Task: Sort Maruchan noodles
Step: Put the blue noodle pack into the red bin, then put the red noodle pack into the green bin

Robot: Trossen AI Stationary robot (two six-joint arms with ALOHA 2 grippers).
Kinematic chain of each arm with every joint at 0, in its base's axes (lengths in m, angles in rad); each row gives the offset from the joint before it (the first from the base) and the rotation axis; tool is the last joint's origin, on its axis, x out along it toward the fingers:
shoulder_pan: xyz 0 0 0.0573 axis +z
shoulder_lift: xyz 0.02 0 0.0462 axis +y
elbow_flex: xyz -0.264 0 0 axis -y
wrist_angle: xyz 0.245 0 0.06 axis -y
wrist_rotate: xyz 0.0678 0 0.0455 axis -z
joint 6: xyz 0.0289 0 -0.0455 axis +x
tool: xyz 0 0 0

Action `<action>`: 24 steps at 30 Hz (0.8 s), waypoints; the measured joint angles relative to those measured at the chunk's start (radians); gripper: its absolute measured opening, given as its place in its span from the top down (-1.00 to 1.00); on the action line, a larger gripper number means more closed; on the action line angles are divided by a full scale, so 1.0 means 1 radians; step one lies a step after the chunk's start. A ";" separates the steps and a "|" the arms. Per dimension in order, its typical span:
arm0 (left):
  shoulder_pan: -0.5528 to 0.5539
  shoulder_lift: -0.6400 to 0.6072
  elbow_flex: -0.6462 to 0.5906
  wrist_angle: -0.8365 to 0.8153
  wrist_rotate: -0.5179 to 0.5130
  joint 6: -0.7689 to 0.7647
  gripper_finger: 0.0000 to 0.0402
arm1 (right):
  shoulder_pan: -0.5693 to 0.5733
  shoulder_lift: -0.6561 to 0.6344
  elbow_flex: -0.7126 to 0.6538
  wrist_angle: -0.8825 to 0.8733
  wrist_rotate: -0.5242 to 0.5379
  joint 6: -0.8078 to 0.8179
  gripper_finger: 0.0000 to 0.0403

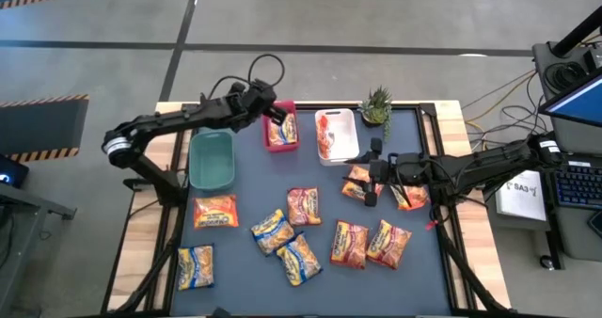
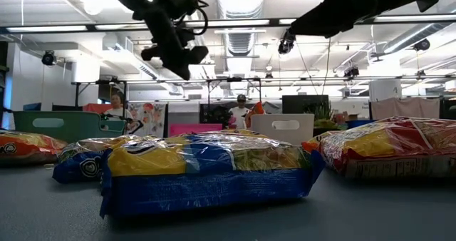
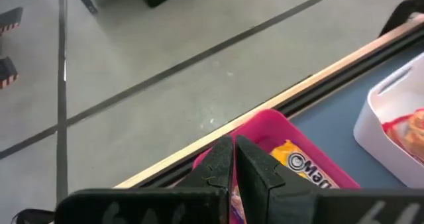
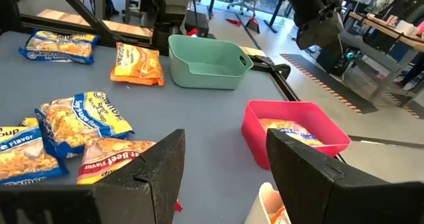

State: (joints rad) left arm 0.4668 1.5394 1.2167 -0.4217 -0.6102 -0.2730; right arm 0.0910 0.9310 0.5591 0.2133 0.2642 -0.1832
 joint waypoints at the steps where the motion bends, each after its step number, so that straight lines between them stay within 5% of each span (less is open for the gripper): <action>1: -0.001 0.001 0.000 0.000 0.001 0.002 1.00 | 0.000 0.000 0.000 0.000 0.000 0.000 0.00; 21: -0.210 -0.003 0.000 -0.045 0.146 0.262 1.00 | 0.000 -0.001 0.000 0.001 0.000 0.006 0.00; 24: -0.211 -0.003 0.000 -0.075 0.325 0.359 1.00 | 0.000 -0.001 0.000 0.001 0.000 0.007 0.00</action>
State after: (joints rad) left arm 0.2557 1.5364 1.2167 -0.4972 -0.2849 0.0858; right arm 0.0910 0.9302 0.5591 0.2138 0.2646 -0.1763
